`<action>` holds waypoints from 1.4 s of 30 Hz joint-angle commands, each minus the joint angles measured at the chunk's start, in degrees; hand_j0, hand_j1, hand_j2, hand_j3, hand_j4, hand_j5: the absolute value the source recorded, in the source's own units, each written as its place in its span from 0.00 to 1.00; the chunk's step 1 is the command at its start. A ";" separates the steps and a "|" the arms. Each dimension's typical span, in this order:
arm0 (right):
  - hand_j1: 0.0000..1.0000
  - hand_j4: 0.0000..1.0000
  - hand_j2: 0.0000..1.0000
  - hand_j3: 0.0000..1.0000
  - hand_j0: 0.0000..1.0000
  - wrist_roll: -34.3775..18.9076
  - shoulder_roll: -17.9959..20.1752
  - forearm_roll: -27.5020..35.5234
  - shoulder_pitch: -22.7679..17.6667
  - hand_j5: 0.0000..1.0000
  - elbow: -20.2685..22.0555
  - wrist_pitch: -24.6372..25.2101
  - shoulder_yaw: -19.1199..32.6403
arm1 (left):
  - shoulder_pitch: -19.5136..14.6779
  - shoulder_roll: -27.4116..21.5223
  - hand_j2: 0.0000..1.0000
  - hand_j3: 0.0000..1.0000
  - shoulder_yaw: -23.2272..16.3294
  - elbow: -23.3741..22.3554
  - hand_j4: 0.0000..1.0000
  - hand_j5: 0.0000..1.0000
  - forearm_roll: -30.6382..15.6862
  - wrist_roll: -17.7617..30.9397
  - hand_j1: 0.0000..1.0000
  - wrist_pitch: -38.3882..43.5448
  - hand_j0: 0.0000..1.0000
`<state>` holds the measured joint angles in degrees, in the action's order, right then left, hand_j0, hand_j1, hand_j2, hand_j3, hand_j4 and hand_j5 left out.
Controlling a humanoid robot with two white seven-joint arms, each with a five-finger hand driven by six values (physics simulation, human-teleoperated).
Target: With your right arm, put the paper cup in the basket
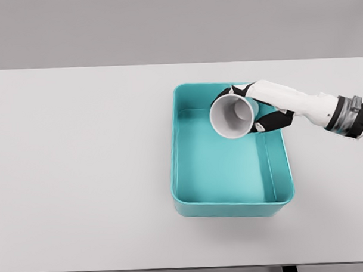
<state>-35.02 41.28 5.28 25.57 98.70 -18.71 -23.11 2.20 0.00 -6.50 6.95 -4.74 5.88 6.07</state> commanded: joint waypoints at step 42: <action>1.00 1.00 1.00 1.00 1.00 0.02 7.15 3.14 9.41 1.00 1.58 1.39 -6.96 | 0.00 0.00 1.00 1.00 -0.01 -0.01 1.00 1.00 0.00 0.01 1.00 -0.01 1.00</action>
<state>-35.05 48.49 1.65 33.05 100.36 -17.90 -35.58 2.20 0.00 -6.50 6.95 -4.74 5.88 6.08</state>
